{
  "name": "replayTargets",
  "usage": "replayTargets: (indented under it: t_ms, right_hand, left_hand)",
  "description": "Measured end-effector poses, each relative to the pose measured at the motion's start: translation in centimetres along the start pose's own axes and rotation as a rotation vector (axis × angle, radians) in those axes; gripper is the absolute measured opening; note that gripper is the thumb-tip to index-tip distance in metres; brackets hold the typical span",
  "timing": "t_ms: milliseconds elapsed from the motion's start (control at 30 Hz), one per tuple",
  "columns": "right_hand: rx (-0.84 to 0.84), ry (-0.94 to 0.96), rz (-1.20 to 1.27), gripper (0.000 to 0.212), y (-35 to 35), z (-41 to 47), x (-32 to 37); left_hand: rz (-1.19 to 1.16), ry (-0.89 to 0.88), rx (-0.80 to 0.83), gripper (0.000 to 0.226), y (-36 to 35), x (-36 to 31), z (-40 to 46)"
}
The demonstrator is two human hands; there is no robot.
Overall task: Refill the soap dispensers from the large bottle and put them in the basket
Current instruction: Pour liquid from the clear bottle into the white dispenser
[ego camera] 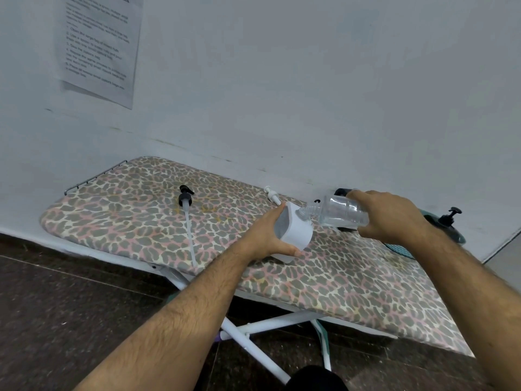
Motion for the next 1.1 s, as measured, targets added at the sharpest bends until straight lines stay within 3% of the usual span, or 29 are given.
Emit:
replayTargets:
  t_ms: [667,1100]
  right_hand:
    - [-0.002,-0.006,0.016,0.067,-0.1,0.0,0.2]
    - [-0.017,-0.043,0.267,0.072,-2.9,-0.7,0.0]
  left_hand:
    - [-0.013,0.009,-0.009,0.122,0.0,0.1,-0.3]
    - [-0.056,-0.017,0.001,0.107,0.4,-0.2,-0.6]
Point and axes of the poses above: each hand's wrist, its own z-axis towards the middle knuckle, its own y-axis out of the back of the hand, x = y × z, the point moved 4 cm from there along z, towards the middle knuckle, and after that the axes turned 7 degrees about z, right-handed, at the moved point
